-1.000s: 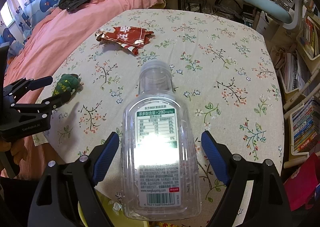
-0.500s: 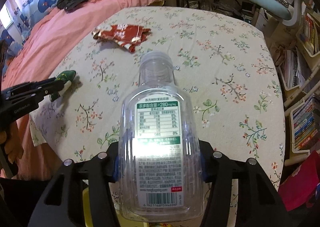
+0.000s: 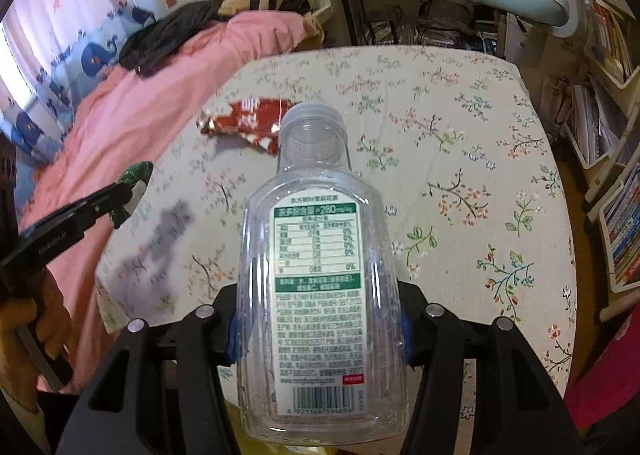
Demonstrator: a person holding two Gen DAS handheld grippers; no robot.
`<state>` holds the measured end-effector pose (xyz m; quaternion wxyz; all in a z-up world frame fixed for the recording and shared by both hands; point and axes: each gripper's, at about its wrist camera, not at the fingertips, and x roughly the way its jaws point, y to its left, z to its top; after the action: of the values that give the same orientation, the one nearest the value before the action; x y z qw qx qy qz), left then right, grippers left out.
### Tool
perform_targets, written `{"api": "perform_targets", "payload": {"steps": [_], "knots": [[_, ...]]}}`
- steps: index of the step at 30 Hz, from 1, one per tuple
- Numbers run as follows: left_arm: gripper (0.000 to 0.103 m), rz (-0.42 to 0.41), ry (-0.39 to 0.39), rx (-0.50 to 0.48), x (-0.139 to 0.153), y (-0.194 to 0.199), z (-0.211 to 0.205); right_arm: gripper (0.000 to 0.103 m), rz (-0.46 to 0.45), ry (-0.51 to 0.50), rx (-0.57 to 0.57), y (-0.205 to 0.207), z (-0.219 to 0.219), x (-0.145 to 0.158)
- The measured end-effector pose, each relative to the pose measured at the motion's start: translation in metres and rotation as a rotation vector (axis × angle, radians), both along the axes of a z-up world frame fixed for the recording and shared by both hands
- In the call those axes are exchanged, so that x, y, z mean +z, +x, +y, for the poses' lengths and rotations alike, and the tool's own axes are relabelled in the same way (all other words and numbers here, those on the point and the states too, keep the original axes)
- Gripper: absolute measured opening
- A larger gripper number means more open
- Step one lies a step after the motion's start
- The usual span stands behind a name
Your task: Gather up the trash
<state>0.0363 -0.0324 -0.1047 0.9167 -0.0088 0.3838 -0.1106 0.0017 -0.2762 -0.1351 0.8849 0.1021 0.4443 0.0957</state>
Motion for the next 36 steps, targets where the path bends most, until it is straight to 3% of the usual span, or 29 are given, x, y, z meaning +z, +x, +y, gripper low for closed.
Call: {"api": "perform_targets", "payload": {"steps": [19, 36], "knots": [[0.026, -0.160, -0.019, 0.021, 0.041, -0.041, -0.005, 0.055, -0.108, 0.201, -0.015, -0.010, -0.001, 0.022], [0.027, -0.215, -0.015, 0.028, 0.052, -0.080, -0.002, 0.055, -0.163, 0.269, 0.028, -0.034, 0.009, 0.033]]}}
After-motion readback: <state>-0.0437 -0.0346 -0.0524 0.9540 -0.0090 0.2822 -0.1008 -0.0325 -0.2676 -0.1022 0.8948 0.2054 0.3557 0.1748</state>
